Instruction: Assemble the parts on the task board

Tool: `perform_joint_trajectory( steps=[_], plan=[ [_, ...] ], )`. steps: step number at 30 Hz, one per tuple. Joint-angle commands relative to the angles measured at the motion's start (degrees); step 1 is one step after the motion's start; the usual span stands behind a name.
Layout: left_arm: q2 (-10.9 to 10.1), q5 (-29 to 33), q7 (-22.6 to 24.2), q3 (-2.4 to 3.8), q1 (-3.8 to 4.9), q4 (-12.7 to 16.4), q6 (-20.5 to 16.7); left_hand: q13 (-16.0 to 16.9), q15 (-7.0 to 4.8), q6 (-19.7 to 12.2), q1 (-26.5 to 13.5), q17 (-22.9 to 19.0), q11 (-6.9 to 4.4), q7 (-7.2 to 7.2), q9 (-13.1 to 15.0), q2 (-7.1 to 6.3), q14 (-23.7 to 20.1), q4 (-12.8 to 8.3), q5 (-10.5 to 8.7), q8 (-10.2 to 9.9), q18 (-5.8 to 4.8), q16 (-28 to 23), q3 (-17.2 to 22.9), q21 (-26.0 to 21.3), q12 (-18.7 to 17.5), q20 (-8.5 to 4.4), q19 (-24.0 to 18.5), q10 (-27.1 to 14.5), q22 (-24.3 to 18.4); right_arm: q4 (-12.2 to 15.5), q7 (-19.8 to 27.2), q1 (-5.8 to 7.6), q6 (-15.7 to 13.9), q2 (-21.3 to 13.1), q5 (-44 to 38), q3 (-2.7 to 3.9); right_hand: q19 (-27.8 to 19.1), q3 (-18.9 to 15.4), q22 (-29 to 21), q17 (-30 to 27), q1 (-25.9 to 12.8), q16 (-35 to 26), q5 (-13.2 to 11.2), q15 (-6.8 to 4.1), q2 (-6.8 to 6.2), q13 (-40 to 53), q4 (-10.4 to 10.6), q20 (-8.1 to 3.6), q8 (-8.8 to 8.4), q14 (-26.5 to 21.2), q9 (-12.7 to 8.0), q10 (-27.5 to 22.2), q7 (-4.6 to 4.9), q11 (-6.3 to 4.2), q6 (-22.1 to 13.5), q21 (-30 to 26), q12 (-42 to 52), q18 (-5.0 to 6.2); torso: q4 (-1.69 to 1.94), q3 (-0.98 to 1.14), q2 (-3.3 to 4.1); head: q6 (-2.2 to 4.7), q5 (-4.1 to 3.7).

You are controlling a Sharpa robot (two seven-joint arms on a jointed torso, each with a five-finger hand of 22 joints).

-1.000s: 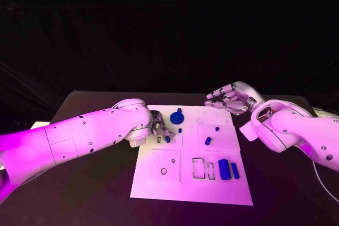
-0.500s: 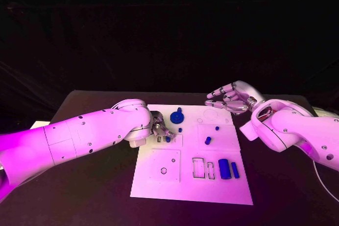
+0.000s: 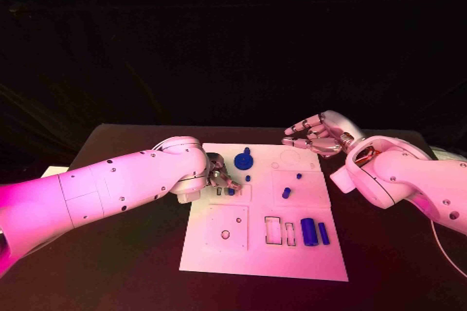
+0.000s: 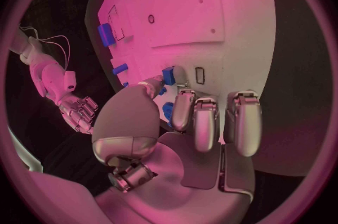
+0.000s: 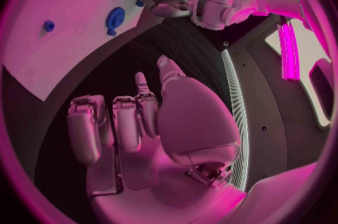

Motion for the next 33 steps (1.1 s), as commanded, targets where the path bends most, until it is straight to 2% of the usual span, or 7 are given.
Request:
perform_joint_trajectory(
  steps=[1,13,18,25,28,31,33],
  plan=[
    [-0.1,0.2,-3.3,-0.32,-0.44,0.1,2.0,0.0,-0.26,0.5,-0.8,15.1,-0.09,-0.07,0.1,0.06,6.0,0.6,-0.39,0.1,-0.75,0.2,-1.5,0.0,0.3,-0.46,5.1,0.3,13.1,0.1,0.4,-0.03,0.5,0.0,-0.2,0.00,2.4,-0.5,10.6,8.7,-0.1,-0.2,0.3,-0.45,0.30,8.6,0.0,-0.33,0.08,4.6,0.1,0.9,0.07,-0.51,0.4,-0.2,-0.2,0.86,0.00,-0.01,-0.01,-0.01,0.00],
    [-1.0,0.1,-3.1,-0.19,-0.44,0.6,0.2,0.2,-0.40,0.8,-2.0,15.1,-0.24,-0.25,0.2,0.71,6.0,2.1,-0.45,0.0,-0.76,0.2,-7.2,0.0,0.3,-0.59,5.1,0.5,13.1,-0.1,0.5,-0.03,0.6,0.0,-0.2,0.00,2.4,-0.6,10.5,8.6,-0.1,-0.3,0.3,-0.46,0.30,8.6,0.0,-0.35,0.06,4.6,0.1,0.8,0.07,-0.52,0.4,-0.3,-0.3,0.89,0.04,-0.01,-0.06,-0.12,-0.06],
    [-1.7,0.1,-3.1,0.34,-0.42,1.6,-0.5,0.2,-0.45,0.8,-2.6,15.1,-0.29,-0.30,0.2,1.20,6.0,2.2,-0.46,0.0,-0.76,0.2,-9.5,0.0,0.3,-0.65,5.1,0.5,13.2,-0.3,0.5,-0.03,0.6,0.0,-0.1,0.00,2.4,-0.6,10.5,8.6,-0.1,-0.3,0.3,-0.46,0.30,8.6,0.0,-0.35,0.06,4.6,0.1,0.8,0.07,-0.52,0.4,-0.3,-0.3,0.89,0.01,-0.01,-0.07,0.04,-0.05],
    [-3.2,0.0,-3.0,1.70,-0.15,3.4,-0.4,0.2,-0.46,0.8,-2.7,15.1,-0.30,-0.31,0.3,1.52,6.0,2.2,-0.45,0.0,-0.71,0.2,-10.5,-0.1,0.2,-0.68,5.0,0.5,13.0,-0.5,0.5,-0.03,0.6,0.0,-0.1,0.00,2.4,-0.6,10.5,8.6,-0.1,-0.3,0.3,-0.46,0.30,8.6,0.0,-0.35,0.06,4.6,0.1,0.8,0.07,-0.52,0.4,-0.3,-0.3,0.89,0.01,0.01,-0.06,0.32,0.04],
    [-4.2,0.8,-2.8,2.75,0.46,4.5,0.1,-0.3,-0.46,0.5,-2.3,15.1,-0.26,-0.25,0.3,1.58,6.0,2.1,-0.42,-0.2,-0.58,0.2,-11.2,-0.5,-0.2,-0.69,4.8,0.2,12.5,-0.6,0.5,-0.04,0.6,0.0,0.0,-0.01,2.4,-0.6,10.5,8.6,-0.1,-0.3,0.3,-0.46,0.30,8.6,0.0,-0.35,0.06,4.6,0.1,0.8,0.07,-0.52,0.4,-0.3,-0.3,0.89,0.05,0.00,-0.05,0.34,0.02],
    [-4.9,2.2,-2.7,3.29,1.30,4.7,0.6,-1.6,-0.36,-0.4,-1.7,15.1,-0.05,0.04,0.2,1.66,6.0,2.0,-0.36,-0.5,-0.34,0.2,-12.4,-1.1,-1.4,-0.62,4.3,-0.7,11.5,-0.7,0.5,-0.04,0.7,0.1,0.0,-0.03,2.4,-0.6,10.5,8.6,-0.1,-0.3,0.3,-0.46,0.30,8.6,0.0,-0.35,0.06,4.6,0.1,0.8,0.07,-0.52,0.4,-0.3,-0.3,0.89,-0.01,0.02,-0.04,0.44,0.04],
    [-5.3,3.5,-2.6,3.60,2.26,4.5,1.2,-4.0,-0.01,-2.1,-1.0,15.1,0.48,0.70,-0.3,1.85,6.0,2.1,-0.31,-1.7,-0.08,0.2,-13.6,-1.9,-3.5,-0.38,3.7,-2.4,10.5,-0.9,0.5,-0.04,0.7,0.1,0.1,-0.05,2.4,-0.6,10.5,8.6,-0.1,-0.3,0.3,-0.46,0.30,8.6,0.0,-0.35,0.06,4.6,0.1,0.8,0.07,-0.52,0.4,-0.3,-0.3,0.89,0.02,0.03,-0.07,0.49,0.03]
  ],
)
